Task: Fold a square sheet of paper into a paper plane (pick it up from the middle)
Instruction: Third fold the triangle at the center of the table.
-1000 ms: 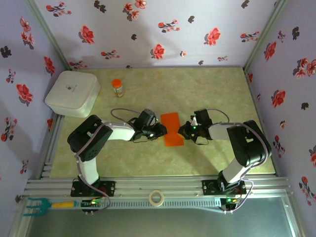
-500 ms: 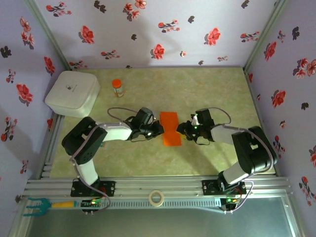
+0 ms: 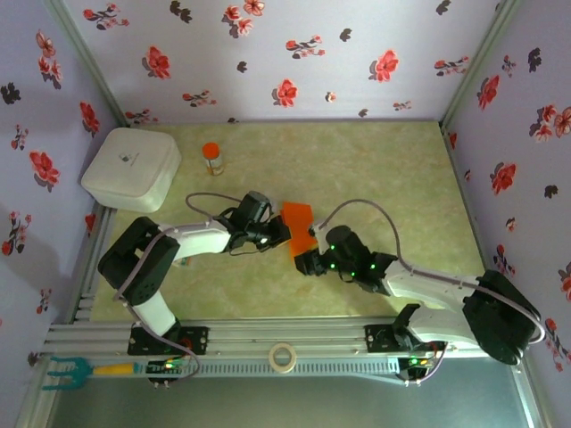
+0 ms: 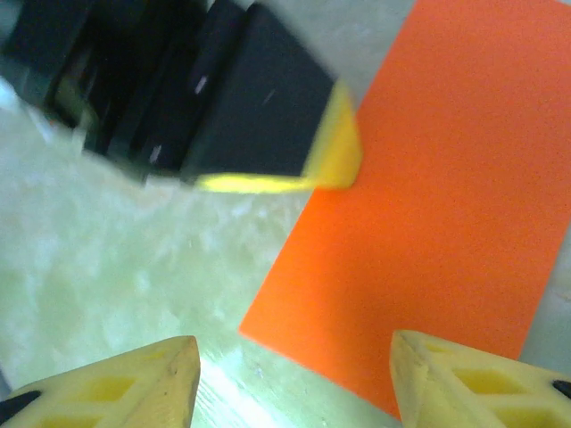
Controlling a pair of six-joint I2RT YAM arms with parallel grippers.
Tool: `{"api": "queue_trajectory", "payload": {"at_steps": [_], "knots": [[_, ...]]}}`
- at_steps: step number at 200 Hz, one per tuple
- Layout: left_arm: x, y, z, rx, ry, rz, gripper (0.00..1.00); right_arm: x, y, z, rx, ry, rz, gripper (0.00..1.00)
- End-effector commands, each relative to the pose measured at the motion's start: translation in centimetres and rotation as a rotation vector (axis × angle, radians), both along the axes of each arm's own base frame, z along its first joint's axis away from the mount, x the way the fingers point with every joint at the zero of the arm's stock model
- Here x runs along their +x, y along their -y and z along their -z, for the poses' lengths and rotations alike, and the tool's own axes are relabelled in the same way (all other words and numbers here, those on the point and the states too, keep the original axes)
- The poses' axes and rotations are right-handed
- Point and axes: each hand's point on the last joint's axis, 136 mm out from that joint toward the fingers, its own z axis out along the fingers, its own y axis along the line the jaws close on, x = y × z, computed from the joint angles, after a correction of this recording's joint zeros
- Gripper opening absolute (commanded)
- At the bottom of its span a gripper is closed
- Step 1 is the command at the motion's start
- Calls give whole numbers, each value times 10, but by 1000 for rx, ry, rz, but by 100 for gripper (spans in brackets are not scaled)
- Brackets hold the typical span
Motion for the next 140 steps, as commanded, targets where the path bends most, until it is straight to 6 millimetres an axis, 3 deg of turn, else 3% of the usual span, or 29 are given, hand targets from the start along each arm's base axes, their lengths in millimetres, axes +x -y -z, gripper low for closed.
{"api": "queue_trajectory", "payload": {"at_steps": [1, 47, 140], "knots": [[-3, -3, -4, -2, -7, 11, 3, 7, -1, -10, -152, 297, -81, 60], [-3, -3, -4, -2, -9, 9, 3, -5, -16, -1, -327, 482, -172, 63], [-4, -4, -4, -5, -6, 7, 3, 8, -29, 20, -492, 583, -130, 62]]}}
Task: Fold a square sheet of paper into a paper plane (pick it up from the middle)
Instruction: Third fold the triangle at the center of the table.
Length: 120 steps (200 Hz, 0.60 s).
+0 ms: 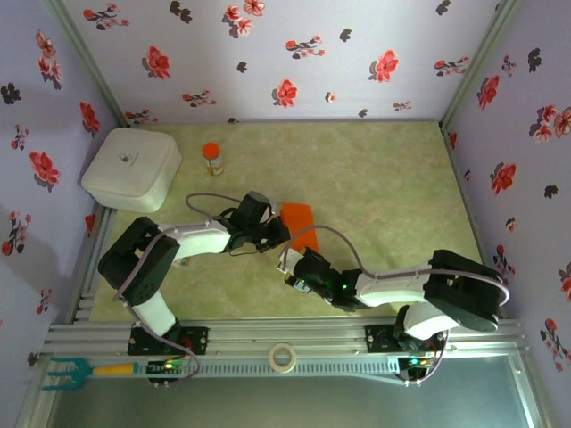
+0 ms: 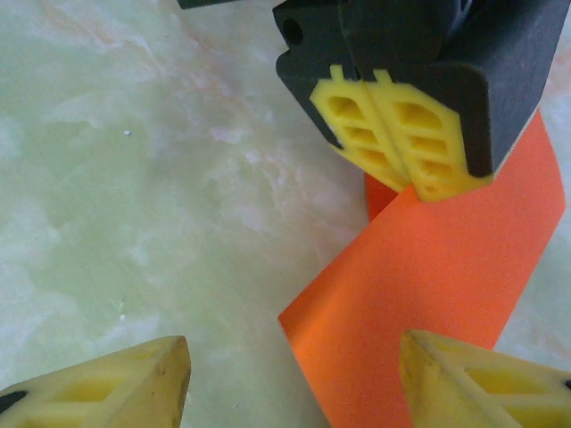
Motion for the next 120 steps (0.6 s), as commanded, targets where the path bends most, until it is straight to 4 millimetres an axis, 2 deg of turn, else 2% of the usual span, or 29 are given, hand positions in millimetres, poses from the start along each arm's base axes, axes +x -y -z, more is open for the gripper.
{"api": "queue_trajectory", "payload": {"at_steps": [1, 96, 120], "knots": [[-3, -3, -6, -10, -1, 7, 3, 15, -7, -18, 16, 106, 45, 62], [-3, -3, -4, -15, 0, 6, 3, 13, 4, -22, 27, 111, 71, 35], [-2, -2, -5, -16, 2, 6, 3, 13, 5, -19, 13, 105, 74, 31]]}}
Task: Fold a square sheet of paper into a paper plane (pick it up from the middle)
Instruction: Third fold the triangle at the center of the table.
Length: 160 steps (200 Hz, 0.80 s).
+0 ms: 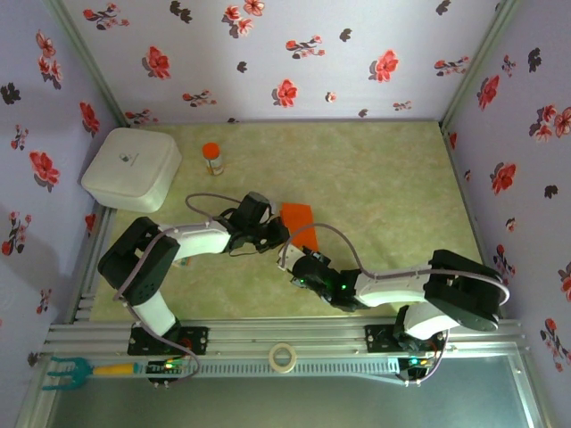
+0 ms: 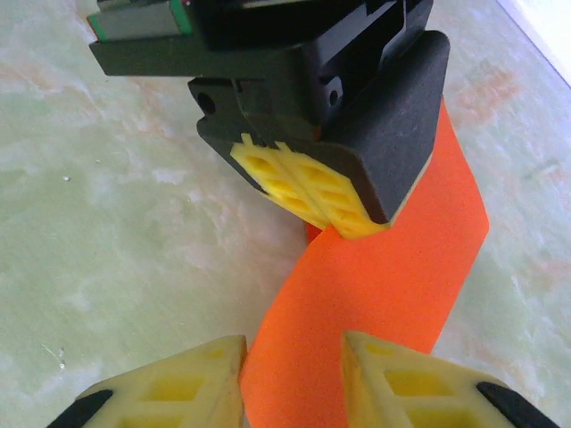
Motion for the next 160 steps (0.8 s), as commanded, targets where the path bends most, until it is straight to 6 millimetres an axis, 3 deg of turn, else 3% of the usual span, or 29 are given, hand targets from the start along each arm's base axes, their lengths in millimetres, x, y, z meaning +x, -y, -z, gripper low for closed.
{"api": "queue_trajectory", "payload": {"at_steps": [1, 92, 160], "knots": [[-1, -1, -6, -19, 5, 7, 3, 0, 3, -3, 4, 12, 22, 31], [-2, -1, -7, -21, 5, 6, 4, 0, 4, -2, -1, -1, 25, 18], [-1, -2, -9, -24, 11, 3, 9, 1, 5, -6, 15, -4, 41, 0]]}}
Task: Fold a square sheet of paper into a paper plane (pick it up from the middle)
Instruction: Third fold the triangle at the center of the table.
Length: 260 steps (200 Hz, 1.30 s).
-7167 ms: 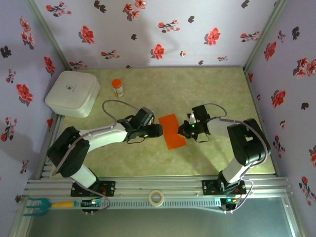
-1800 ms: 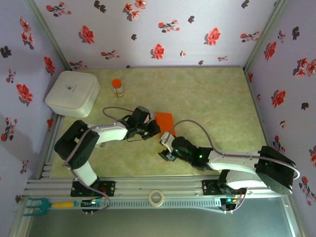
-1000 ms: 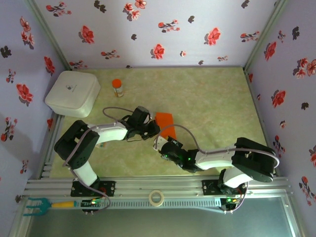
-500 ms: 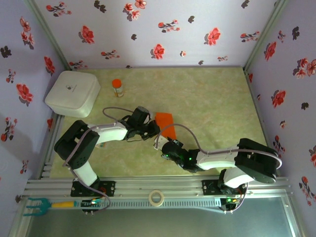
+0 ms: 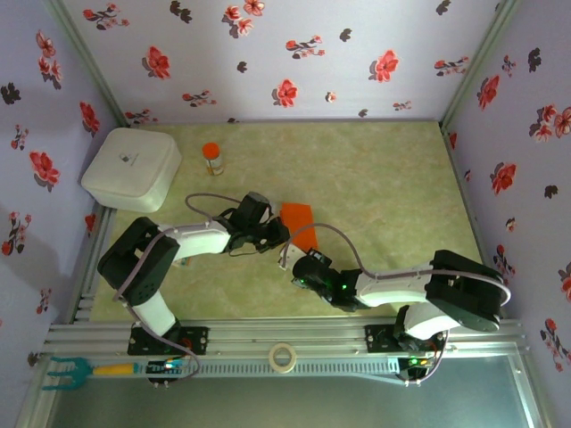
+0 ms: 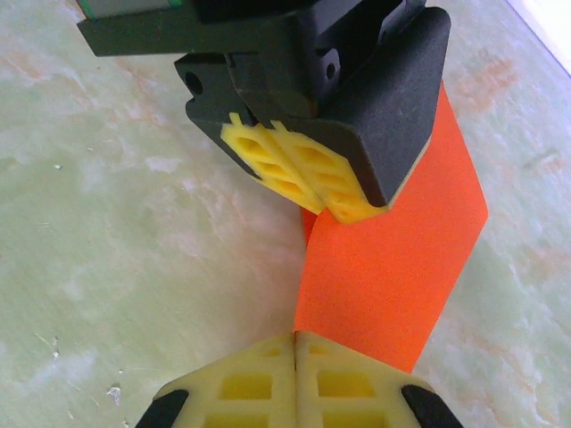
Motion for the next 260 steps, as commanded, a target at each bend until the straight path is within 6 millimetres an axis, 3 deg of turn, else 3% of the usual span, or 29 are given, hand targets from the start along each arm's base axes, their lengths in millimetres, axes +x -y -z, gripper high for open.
{"api": "queue_trajectory", "payload": {"at_steps": [1, 32, 61, 91, 174, 219, 260], "knots": [[-1, -2, -9, -23, 11, 4, 9, 1, 0, -8, 21, 7, 25, 0], [0, -5, -14, -13, 27, -3, 23, 0, 0, -7, 41, -19, 35, 0], [3, -21, -17, 62, 60, -42, 35, -3, -4, -1, 121, -160, 33, 0], [6, -37, -24, 117, 99, -86, 38, -8, -6, 0, 211, -345, 37, 0], [12, -35, -44, 127, 160, -56, 33, -16, -19, -14, 418, -682, 16, 0], [15, -27, -52, 108, 177, -29, 31, -25, -23, -19, 461, -762, -23, 0], [18, -14, -47, 103, 160, 39, 29, -26, -20, -19, 461, -753, -33, 0]]}}
